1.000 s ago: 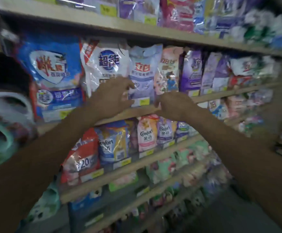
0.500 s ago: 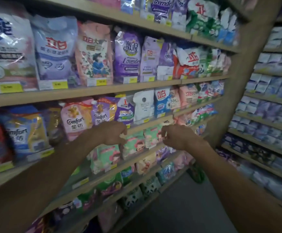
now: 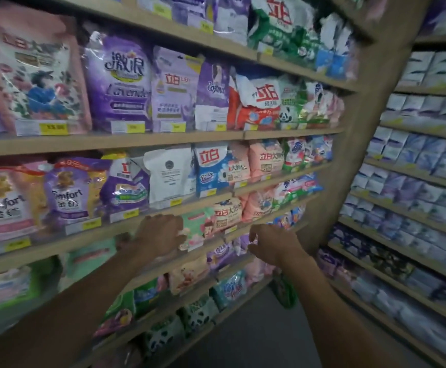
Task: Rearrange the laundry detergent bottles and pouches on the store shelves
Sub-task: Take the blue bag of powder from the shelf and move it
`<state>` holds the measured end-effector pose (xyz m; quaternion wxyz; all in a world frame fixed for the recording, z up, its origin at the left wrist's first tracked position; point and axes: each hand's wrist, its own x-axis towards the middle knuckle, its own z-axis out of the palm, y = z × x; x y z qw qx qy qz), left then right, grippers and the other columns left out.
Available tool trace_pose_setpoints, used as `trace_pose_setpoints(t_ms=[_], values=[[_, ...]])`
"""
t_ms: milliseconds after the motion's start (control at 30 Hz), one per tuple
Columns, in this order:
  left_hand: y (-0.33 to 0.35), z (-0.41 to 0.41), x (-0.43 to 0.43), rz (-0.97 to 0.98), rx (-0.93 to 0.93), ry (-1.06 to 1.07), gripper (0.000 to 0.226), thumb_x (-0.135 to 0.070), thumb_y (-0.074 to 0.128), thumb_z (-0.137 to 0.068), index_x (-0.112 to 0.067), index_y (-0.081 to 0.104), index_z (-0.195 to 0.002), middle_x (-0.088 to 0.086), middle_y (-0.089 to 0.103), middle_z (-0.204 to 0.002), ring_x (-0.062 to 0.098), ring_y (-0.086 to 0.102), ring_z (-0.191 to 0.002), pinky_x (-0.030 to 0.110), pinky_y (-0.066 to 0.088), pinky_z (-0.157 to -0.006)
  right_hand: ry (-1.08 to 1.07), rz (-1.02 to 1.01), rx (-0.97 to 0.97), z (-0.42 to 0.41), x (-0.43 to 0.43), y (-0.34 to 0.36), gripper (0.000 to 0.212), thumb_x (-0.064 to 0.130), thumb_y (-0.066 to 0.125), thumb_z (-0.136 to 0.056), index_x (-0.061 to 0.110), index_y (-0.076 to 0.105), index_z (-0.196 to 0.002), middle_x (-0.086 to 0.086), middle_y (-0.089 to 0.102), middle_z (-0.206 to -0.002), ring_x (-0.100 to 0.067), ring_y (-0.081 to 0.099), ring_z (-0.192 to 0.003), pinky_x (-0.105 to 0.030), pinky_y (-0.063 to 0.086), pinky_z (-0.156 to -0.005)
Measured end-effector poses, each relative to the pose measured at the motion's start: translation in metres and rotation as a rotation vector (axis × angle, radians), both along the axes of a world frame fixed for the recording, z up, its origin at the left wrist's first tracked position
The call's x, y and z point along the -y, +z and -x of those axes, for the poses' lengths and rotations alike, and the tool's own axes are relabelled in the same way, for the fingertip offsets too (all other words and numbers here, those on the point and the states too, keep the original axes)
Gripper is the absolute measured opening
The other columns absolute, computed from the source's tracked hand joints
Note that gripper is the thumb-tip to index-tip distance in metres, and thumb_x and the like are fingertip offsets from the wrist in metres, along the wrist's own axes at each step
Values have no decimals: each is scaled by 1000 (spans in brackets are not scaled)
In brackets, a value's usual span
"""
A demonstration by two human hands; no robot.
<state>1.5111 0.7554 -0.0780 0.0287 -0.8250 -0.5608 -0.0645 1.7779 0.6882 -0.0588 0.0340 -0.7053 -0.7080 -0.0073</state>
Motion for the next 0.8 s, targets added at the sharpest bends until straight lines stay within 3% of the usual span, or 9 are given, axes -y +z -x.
trace_pose_setpoints(t_ms=[200, 467, 633, 800], values=[[-2, -75, -89, 4, 24, 10, 41, -55, 56, -92, -26, 64, -119, 3, 68, -125, 27, 65, -113, 40, 53, -93, -17, 0, -95, -59, -89, 6, 27, 39, 62, -94, 24, 63, -117, -8, 68, -120, -32, 64, -108, -38, 46, -80], [-8, -148, -165, -27, 198, 151, 40, -58, 58, -90, -28, 61, -118, 1, 68, -126, 26, 64, -112, 40, 53, -93, -51, -85, -569, -114, -181, -27, 19, 38, 67, -92, 25, 66, -106, -3, 74, -102, -28, 68, -96, -44, 56, -87], [-17, -168, -214, -88, 225, 310, 38, -56, 58, -90, -29, 62, -118, -1, 69, -120, 25, 66, -109, 40, 54, -92, 91, -59, -612, -134, -268, -49, 21, 38, 66, -92, 26, 66, -110, 6, 69, -92, -22, 68, -94, -35, 54, -82], [-22, -190, -261, -158, 224, 525, 35, -54, 60, -89, -28, 64, -112, 1, 72, -112, 26, 69, -102, 42, 56, -89, 272, -80, -642, -143, -363, -55, 16, 38, 66, -91, 30, 64, -104, 10, 72, -103, -14, 66, -93, -33, 53, -81]])
